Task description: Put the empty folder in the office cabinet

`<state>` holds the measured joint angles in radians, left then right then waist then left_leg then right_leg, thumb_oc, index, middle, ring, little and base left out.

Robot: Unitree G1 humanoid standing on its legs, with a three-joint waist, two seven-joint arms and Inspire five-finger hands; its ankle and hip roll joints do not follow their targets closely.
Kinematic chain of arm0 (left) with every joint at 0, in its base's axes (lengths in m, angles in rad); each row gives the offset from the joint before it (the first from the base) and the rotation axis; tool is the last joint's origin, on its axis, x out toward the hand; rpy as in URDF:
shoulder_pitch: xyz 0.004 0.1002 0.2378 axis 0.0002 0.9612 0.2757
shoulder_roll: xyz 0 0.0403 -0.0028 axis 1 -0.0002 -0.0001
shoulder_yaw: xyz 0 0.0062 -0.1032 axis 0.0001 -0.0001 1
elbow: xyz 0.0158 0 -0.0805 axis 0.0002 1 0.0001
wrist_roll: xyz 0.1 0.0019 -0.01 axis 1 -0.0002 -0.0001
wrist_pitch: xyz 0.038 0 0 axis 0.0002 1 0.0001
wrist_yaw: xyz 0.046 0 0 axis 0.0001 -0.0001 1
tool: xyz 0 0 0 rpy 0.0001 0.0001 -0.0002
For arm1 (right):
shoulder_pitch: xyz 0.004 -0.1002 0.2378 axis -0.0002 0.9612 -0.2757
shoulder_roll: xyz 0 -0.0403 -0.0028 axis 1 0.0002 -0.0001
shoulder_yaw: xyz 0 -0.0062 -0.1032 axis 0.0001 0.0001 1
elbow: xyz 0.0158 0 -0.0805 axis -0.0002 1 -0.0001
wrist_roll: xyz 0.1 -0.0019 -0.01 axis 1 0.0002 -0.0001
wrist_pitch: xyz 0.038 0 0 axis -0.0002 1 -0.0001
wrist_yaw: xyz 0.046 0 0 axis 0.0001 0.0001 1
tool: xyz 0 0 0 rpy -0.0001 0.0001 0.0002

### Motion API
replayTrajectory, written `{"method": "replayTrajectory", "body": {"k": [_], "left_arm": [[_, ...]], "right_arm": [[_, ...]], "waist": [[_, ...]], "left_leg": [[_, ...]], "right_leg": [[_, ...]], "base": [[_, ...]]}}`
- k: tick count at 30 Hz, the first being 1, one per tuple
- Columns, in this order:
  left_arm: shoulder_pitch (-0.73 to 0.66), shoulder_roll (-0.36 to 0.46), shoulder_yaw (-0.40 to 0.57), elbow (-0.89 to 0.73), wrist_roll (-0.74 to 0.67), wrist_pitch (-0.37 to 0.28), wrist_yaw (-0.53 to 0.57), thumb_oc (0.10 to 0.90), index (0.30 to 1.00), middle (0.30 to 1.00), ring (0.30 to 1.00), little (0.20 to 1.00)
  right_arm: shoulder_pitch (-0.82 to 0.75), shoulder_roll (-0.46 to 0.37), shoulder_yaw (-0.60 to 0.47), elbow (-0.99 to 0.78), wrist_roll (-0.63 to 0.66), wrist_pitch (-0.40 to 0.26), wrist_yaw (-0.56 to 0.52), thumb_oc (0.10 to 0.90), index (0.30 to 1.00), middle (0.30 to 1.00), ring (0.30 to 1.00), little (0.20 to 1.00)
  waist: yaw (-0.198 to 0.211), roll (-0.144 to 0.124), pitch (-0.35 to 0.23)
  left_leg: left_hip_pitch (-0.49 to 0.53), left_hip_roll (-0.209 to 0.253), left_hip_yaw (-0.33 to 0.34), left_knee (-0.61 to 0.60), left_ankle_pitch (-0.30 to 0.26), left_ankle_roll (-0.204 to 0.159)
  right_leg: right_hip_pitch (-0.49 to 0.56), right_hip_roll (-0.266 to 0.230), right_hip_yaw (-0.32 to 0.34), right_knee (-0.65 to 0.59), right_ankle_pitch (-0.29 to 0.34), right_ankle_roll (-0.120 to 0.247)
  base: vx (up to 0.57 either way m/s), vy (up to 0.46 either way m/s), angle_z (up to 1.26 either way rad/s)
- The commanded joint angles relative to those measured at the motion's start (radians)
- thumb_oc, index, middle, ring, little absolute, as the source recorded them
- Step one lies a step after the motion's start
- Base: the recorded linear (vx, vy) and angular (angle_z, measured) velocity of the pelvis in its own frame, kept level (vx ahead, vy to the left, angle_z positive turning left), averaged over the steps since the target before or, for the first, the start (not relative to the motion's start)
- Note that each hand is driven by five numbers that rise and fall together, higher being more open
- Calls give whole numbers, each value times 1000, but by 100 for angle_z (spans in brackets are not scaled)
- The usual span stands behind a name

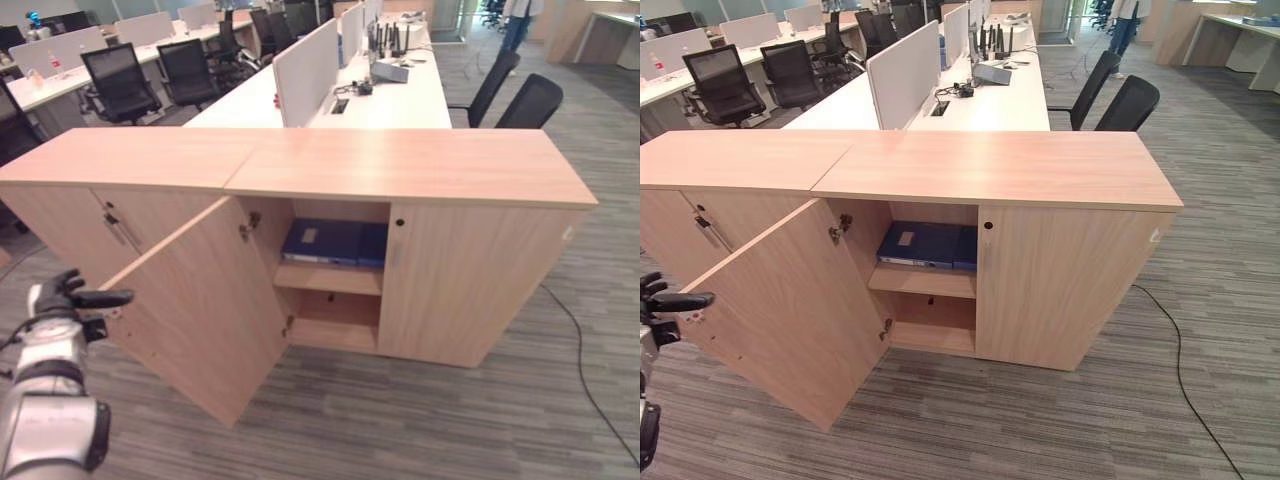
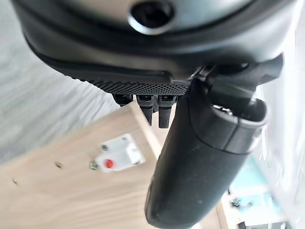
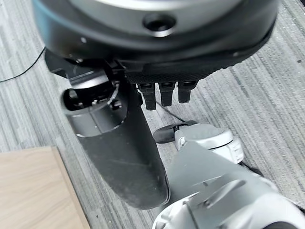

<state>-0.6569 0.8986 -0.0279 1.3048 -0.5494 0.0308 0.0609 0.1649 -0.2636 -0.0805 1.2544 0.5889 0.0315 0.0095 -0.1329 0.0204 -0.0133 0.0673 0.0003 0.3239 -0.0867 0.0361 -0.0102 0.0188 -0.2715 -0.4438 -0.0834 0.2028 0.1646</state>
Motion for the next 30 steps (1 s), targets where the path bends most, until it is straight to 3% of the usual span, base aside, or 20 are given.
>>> {"method": "replayTrajectory", "body": {"k": [1,7,9,11,14,18,22,23,24,26,27,28,29,30], "left_arm": [[-222,111,-14,20,-72,-86,-34,800,900,900,900,900],[-232,-8,-60,-21,-72,-86,-67,800,900,900,900,900],[-150,-162,-59,-149,-111,-99,-54,800,900,900,900,900],[-110,-209,-62,-193,-122,-97,-55,800,900,900,900,900],[34,-395,-95,-254,-101,-74,-67,800,900,900,900,900],[177,-545,-123,-220,-39,-40,-94,800,900,900,900,900],[347,-675,-189,-319,-7,-19,-120,800,900,900,900,900],[351,-675,-191,-324,-7,-18,-119,800,900,900,900,900],[427,-715,-275,-462,-70,-15,-147,800,900,900,900,900],[473,-712,-318,-571,-128,-16,-158,800,900,900,900,900],[567,-673,-409,-804,-218,-7,-183,800,900,900,900,900],[613,-643,-445,-933,-284,-1,-191,800,900,900,900,900],[623,-634,-448,-948,-289,4,-185,800,900,900,900,900],[702,-562,-483,-1148,-408,32,-201,800,900,900,900,900]], "right_arm": [[-57,-50,-15,57,-28,-8,13,800,900,900,900,900],[-43,-63,-39,113,-49,8,20,800,900,900,900,900],[-44,-48,-43,116,-43,8,15,800,900,900,900,900],[-45,-42,-42,114,-39,9,15,800,900,900,900,900],[-62,-21,-32,103,-33,17,12,800,900,900,900,900],[-79,-11,-9,83,-56,24,8,800,900,900,900,900],[-66,-10,6,33,-85,20,1,800,900,900,900,900],[-63,-11,6,32,-86,20,1,800,900,900,900,900],[-50,-4,18,21,-102,30,7,800,900,900,900,900],[-37,-7,18,14,-108,34,6,800,900,900,900,900],[-15,-5,26,-7,-126,33,7,800,900,900,900,900],[-5,5,28,-25,-116,39,4,800,900,900,900,900],[0,9,29,-28,-116,40,3,800,900,900,900,900],[18,18,15,-66,-63,30,1,800,900,900,900,900]], "waist": [[17,40,-8],[10,28,-5],[18,23,-1],[21,22,0],[32,20,5],[38,20,9],[40,17,15],[41,18,12],[38,18,21],[37,19,25],[37,20,32],[37,20,35],[38,17,31],[37,17,38]], "left_leg": [[32,-38,25,-1,-163,10],[34,-49,27,-1,-166,19],[33,-57,14,-1,-168,25],[32,-60,9,-1,-169,27],[32,-67,2,-1,-168,34],[36,-71,0,-1,-169,39],[36,-74,-1,-1,-167,46],[36,-73,-1,-1,-168,46],[35,-74,1,-1,-166,49],[33,-73,1,-1,-164,51],[30,-72,-1,-1,-161,53],[31,-72,-3,-1,-161,53],[31,-71,-3,-1,-161,53],[31,-70,-4,-1,-162,52]], "right_leg": [[-47,-37,-47,3,-29,88],[-57,-44,-45,5,-11,92],[-52,-54,-67,6,-6,93],[-50,-56,-73,6,-5,93],[-47,-62,-85,6,-4,91],[-44,-66,-90,6,-4,87],[-45,-65,-91,6,-4,81],[-46,-65,-90,5,-4,81],[-49,-64,-89,5,-1,78],[-50,-63,-88,5,-1,77],[-50,-62,-87,5,-1,76],[-50,-61,-84,5,0,76],[-49,-61,-84,4,0,76],[-50,-58,-79,4,-2,77]], "base": [[-33,20,-9],[-24,7,-7],[-51,-4,6],[-25,0,15],[-18,12,20],[-2,11,6],[8,5,-9],[17,2,-14],[10,4,-8],[0,0,0],[0,0,0],[12,7,-4],[0,0,0],[0,0,0]]}}
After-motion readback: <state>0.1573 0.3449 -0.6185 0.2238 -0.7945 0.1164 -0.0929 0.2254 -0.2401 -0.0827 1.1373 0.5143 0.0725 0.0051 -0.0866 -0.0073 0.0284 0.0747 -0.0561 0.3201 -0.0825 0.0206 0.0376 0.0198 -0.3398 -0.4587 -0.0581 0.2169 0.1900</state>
